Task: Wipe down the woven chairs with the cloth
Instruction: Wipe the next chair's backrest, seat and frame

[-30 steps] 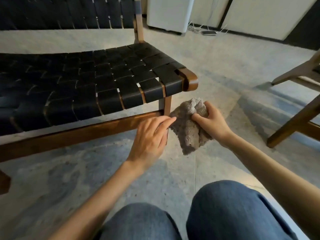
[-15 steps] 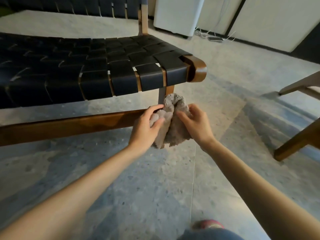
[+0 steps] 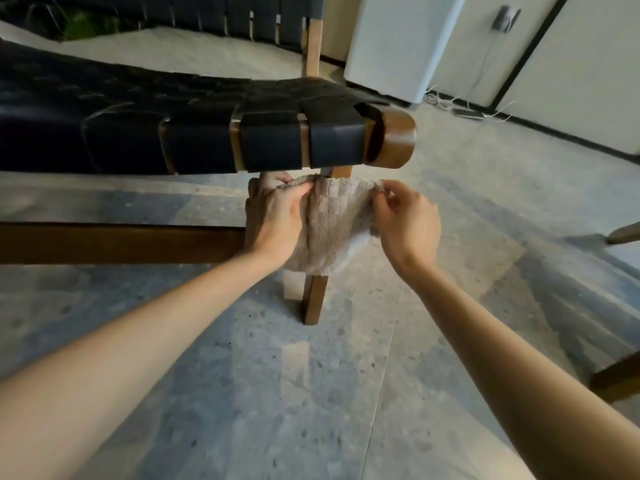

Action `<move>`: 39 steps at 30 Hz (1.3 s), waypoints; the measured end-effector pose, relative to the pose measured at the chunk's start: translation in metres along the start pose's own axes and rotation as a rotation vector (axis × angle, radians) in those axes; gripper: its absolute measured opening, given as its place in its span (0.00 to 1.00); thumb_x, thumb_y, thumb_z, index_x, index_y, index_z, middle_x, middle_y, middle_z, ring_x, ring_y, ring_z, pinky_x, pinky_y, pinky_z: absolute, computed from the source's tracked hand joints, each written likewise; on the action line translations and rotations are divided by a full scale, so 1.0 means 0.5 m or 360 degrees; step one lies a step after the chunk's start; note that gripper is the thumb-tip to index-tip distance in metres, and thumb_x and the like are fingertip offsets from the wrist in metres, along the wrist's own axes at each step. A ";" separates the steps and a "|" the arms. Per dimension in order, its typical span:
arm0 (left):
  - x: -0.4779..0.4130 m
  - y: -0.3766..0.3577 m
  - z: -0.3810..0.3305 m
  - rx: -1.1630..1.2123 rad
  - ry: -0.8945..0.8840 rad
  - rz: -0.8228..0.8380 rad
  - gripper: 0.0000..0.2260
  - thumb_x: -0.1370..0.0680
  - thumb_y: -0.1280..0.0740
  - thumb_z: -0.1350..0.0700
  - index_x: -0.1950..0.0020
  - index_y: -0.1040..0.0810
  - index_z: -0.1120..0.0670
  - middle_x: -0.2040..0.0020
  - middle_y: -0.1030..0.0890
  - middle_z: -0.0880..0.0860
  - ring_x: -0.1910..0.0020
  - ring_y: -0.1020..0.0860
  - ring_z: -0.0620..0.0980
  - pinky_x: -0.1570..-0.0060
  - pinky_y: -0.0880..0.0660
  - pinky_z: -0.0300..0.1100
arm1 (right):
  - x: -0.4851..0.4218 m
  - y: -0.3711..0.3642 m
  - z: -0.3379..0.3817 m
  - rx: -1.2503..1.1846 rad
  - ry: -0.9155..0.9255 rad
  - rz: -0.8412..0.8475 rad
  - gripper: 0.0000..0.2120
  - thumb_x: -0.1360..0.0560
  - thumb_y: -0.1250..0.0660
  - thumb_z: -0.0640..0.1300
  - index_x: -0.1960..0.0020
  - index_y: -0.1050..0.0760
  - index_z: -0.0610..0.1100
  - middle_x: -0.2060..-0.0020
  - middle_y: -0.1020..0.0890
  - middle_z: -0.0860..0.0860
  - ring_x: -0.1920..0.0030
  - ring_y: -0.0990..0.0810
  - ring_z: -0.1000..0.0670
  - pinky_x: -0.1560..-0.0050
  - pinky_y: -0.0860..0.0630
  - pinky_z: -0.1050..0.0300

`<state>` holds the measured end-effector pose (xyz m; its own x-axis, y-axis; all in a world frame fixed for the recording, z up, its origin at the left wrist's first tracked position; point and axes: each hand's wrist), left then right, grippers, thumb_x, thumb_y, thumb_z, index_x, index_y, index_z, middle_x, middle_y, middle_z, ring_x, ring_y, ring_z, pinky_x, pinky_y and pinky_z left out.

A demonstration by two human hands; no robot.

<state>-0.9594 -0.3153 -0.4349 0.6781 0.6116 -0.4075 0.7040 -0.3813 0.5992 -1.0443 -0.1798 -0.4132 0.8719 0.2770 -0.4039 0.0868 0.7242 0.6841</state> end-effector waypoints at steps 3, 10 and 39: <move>-0.003 -0.035 -0.030 -0.0245 0.0305 0.0000 0.15 0.19 0.42 0.51 0.34 0.27 0.45 0.28 0.45 0.56 0.31 0.45 0.57 0.35 0.40 0.51 | -0.011 -0.014 0.015 -0.0505 0.0042 0.0068 0.09 0.21 0.38 0.45 0.49 0.19 0.46 0.63 0.16 0.54 0.61 0.17 0.56 0.56 0.19 0.49; 0.008 -0.071 -0.057 -0.0035 0.0765 -0.0327 0.20 0.23 0.37 0.43 0.34 0.34 0.48 0.28 0.46 0.55 0.31 0.46 0.55 0.35 0.45 0.48 | -0.017 -0.038 0.022 -0.1176 -0.0140 0.0229 0.16 0.22 0.34 0.44 0.35 0.29 0.44 0.50 0.16 0.49 0.47 0.18 0.54 0.41 0.22 0.49; 0.141 -0.145 0.012 0.0458 -0.0054 -0.0415 0.26 0.25 0.34 0.69 0.28 0.33 0.54 0.33 0.30 0.56 0.36 0.34 0.35 0.36 0.37 0.25 | 0.109 -0.123 -0.094 -0.1029 0.0016 0.0559 0.10 0.20 0.41 0.35 0.43 0.22 0.40 0.55 0.17 0.46 0.57 0.21 0.53 0.54 0.24 0.51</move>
<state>-0.9613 -0.2487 -0.5109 0.4717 0.6923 -0.5462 0.8809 -0.3976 0.2568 -1.0247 -0.1795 -0.5060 0.7912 0.5647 -0.2346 -0.5010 0.8186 0.2808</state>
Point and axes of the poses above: each hand's wrist, its own x-axis away from the middle knuckle, its own y-axis out of the back of the hand, z = x × y
